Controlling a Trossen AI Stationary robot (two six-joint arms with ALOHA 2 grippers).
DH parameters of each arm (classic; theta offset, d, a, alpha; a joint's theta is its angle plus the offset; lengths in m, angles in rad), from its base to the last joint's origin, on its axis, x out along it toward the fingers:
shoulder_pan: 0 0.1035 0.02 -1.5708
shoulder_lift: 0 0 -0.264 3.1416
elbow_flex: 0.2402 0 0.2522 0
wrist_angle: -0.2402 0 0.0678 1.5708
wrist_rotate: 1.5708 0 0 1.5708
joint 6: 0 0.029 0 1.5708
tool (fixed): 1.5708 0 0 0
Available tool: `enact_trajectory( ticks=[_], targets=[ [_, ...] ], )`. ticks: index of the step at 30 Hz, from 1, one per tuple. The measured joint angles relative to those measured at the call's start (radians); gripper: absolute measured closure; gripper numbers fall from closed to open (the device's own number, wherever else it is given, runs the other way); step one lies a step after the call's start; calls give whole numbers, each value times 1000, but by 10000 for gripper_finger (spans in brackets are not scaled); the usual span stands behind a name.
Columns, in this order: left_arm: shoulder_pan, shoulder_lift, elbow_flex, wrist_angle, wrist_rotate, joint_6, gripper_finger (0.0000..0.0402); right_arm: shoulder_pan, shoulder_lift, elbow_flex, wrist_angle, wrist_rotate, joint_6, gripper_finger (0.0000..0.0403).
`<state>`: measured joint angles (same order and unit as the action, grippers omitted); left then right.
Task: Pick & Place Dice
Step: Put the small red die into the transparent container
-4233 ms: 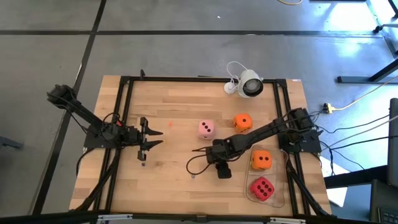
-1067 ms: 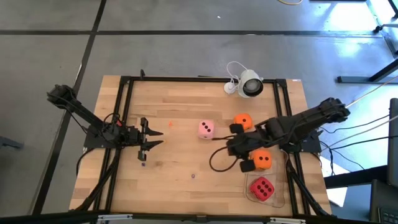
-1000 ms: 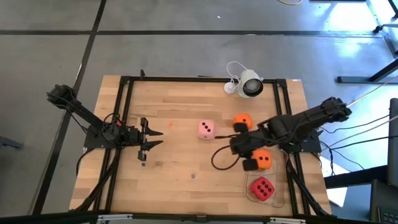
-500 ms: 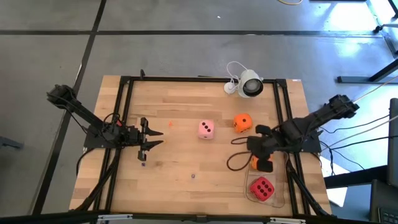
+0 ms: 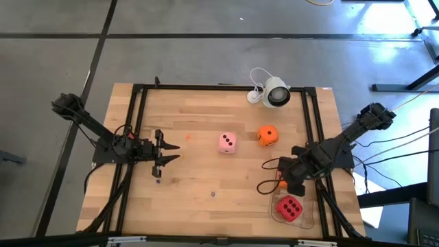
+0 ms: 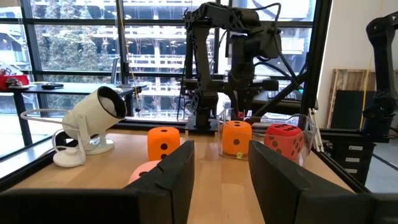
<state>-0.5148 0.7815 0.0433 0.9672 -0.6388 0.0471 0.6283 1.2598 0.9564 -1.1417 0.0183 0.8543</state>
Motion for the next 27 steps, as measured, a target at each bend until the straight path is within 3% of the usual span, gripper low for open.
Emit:
enact_trajectory(
  ticks=[12,27],
  targets=[
    [0,0,0,1,0,-4,258,41,-4,-141,206,27,28,290],
    [0,0,0,2,0,-10,258,42,4,-89,192,-49,24,300]
  ],
)
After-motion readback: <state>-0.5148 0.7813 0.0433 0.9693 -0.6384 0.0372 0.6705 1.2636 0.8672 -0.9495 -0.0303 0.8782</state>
